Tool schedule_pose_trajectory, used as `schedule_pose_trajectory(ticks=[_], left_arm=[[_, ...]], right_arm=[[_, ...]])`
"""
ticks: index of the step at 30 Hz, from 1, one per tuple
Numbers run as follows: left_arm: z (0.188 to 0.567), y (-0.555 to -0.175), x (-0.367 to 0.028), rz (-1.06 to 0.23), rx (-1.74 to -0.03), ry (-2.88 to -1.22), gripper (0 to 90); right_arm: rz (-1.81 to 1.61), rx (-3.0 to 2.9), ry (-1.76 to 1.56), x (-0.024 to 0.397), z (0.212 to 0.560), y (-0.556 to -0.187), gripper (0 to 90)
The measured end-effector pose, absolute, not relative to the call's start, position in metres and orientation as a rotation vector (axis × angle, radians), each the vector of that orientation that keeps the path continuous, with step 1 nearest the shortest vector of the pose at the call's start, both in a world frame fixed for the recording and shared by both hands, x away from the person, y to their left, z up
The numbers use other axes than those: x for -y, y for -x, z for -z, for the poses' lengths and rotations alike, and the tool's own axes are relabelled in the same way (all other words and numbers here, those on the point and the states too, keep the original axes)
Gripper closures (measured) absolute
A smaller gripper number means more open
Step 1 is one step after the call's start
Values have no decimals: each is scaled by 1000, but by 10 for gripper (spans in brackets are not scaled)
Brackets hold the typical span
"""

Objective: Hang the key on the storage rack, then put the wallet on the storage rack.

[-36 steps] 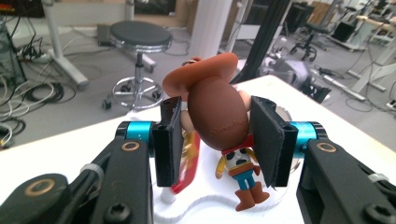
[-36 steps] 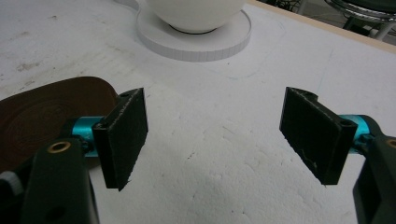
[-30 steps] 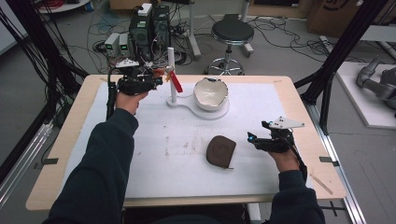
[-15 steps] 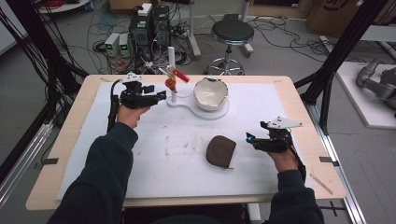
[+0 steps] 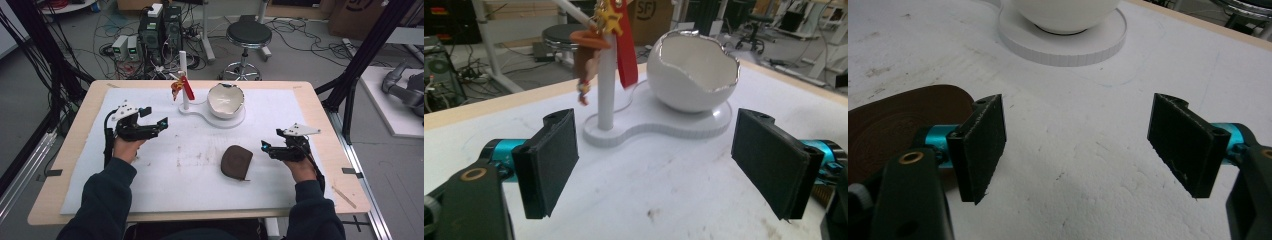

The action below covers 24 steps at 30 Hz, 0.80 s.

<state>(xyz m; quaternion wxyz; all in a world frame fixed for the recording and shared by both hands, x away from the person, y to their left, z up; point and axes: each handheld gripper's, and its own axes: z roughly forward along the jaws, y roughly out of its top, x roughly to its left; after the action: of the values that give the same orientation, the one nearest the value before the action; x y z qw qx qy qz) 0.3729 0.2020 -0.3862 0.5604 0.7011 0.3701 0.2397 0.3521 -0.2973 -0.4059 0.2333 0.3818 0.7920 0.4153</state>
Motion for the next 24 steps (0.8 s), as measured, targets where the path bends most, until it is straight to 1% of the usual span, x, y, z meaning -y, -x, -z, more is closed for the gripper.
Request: schedule_pose_trajectory(ticks=[5,11,24], left_arm=[[395,-362,-212,-600,-880,-1670,187],[402,-356,-219,-597,-900,-1670,187],[416,-357,-218,-506,-952,-1690,190]], right_arm=[[-1124,-2187,-1045,297,407,-353,236],[-1136,-2183,-1042,296,406,-351,235],[-1186,-2260,-1093,294,414,-352,210]])
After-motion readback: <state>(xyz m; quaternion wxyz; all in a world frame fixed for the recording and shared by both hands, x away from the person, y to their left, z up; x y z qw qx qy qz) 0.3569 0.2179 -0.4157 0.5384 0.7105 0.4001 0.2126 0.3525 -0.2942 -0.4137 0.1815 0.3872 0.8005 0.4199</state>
